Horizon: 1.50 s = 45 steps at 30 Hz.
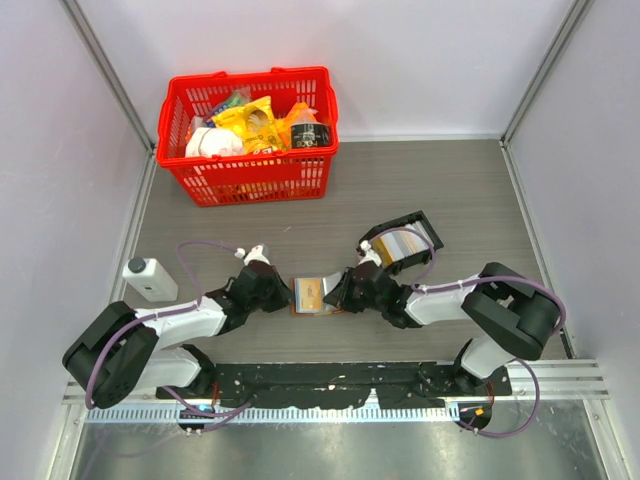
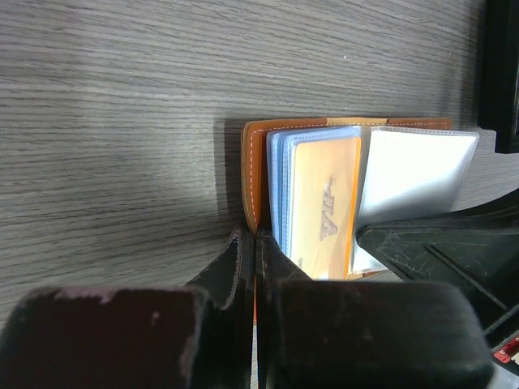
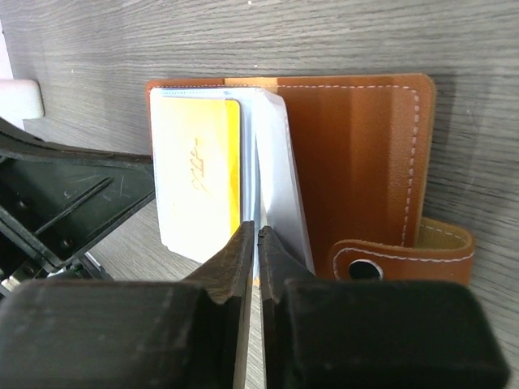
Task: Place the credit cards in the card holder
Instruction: Insert the credit card into the card holder, then pick up the credit card from the storage box.
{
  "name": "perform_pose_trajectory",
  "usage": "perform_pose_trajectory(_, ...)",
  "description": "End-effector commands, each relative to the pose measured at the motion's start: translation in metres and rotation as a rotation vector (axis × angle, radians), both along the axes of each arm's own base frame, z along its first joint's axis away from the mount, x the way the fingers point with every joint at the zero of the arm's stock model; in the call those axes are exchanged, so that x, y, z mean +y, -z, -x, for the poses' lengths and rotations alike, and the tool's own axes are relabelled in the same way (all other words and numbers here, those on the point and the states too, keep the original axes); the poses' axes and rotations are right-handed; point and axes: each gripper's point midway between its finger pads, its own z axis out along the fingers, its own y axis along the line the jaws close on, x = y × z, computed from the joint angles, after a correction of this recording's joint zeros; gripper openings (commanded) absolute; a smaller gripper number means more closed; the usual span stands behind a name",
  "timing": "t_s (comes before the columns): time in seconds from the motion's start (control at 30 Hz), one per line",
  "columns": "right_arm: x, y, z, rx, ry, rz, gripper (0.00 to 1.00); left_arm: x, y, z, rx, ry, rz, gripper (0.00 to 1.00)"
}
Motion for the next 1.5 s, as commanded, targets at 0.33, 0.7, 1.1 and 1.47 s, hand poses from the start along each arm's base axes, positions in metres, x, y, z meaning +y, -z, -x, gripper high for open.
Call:
perform_pose_trajectory(0.33,-0.087,-0.139,-0.082,-0.353,0.082,0.364,0.48,0.023,0.022,0.036,0.138,0.049,-0.123,0.0)
perform_pose_trajectory(0.7,-0.169,-0.105,-0.126,-0.259,0.061,0.756,0.56,0.017,0.003,0.03,0.105,0.061,-0.103,0.0)
perform_pose_trajectory(1.1,-0.171,-0.072,-0.143,-0.193,-0.045,0.892,0.59,0.017,0.008,0.032,0.115,0.069,-0.105,0.0)
perform_pose_trajectory(1.47,-0.172,-0.037,-0.136,-0.136,-0.116,1.081,0.63,0.016,0.012,0.03,0.117,0.073,-0.11,0.0)
